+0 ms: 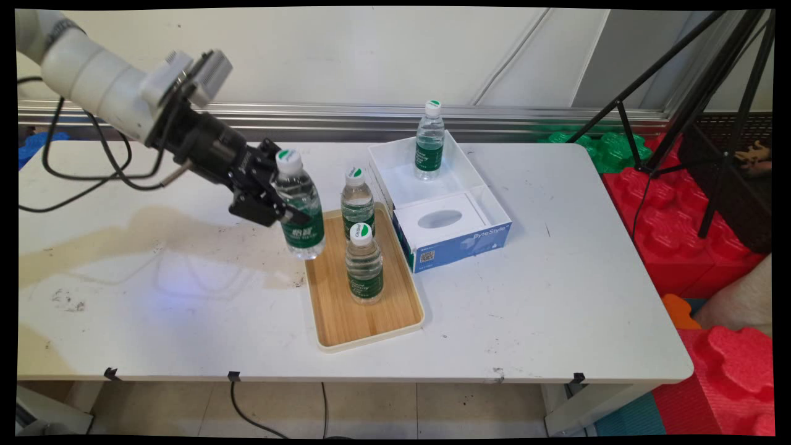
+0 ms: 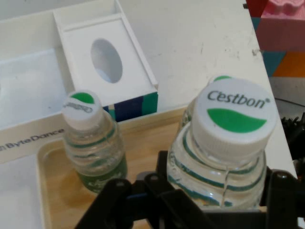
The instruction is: Place the picked object on the tray
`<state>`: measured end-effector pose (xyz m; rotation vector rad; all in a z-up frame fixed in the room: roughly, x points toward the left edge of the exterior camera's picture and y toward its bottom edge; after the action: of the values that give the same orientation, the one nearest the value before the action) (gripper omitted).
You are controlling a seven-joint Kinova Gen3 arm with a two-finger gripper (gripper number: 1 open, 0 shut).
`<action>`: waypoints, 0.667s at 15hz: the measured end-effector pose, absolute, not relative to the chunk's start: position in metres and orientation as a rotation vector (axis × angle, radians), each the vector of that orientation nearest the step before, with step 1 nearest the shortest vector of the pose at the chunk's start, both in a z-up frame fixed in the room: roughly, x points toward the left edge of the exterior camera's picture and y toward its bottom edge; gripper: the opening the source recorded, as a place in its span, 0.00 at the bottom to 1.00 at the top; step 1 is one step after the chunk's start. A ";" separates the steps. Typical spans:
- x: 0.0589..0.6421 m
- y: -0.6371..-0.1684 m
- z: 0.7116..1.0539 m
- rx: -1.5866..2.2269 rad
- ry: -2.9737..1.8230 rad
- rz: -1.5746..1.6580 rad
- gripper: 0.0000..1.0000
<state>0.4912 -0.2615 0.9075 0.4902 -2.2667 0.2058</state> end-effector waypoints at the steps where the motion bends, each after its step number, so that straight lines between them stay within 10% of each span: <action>1: 0.488 -0.261 0.899 0.487 -2.270 0.203 0.00; 10: 0.464 -0.256 0.843 0.461 -2.290 0.187 0.00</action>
<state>0.4641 -0.2564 0.8434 0.4609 -2.2901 0.1872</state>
